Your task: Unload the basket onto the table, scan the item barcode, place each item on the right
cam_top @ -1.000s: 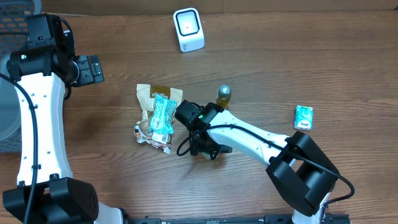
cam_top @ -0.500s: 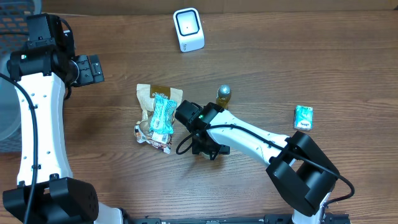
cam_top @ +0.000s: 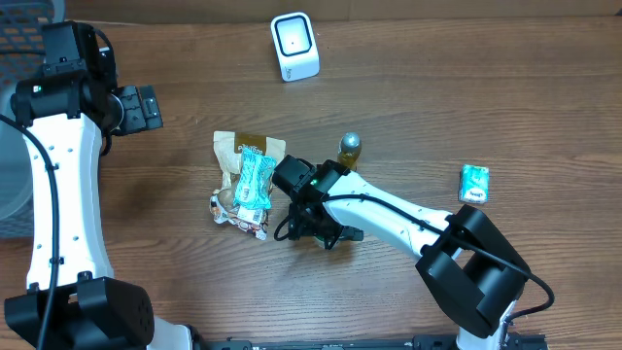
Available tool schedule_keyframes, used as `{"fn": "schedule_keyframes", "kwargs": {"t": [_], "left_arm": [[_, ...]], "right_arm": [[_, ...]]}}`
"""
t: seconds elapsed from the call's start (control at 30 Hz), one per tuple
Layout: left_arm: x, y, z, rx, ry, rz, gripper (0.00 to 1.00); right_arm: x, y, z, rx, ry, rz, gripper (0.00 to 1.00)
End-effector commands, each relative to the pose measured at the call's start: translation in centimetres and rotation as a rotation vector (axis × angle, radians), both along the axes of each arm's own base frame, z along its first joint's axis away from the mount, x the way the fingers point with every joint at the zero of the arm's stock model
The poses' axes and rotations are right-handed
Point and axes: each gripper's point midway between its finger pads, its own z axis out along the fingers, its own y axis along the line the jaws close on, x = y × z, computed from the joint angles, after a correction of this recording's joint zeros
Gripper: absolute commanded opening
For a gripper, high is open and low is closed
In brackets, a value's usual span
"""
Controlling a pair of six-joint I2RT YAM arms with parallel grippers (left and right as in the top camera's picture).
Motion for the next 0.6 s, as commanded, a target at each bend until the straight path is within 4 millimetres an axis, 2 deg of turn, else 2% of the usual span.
{"fn": "schedule_keyframes", "kwargs": {"t": [0.0,0.13,0.23,0.57], "left_arm": [[0.14,0.03,1.15,0.020,-0.026,-0.019,1.00],[0.14,0.03,1.15,0.020,-0.026,-0.019,1.00],[0.15,0.02,1.15,0.020,-0.026,-0.019,1.00],[0.15,0.02,1.15,0.020,-0.026,-0.019,1.00]], "right_arm": [[0.61,0.38,0.56,0.013,-0.018,0.150,0.97],[0.62,0.20,0.52,0.004,-0.020,0.164,0.97],[0.65,-0.07,0.37,-0.008,-0.024,0.157,0.88],[0.48,-0.42,0.22,-0.022,-0.019,0.149,0.81]]}}
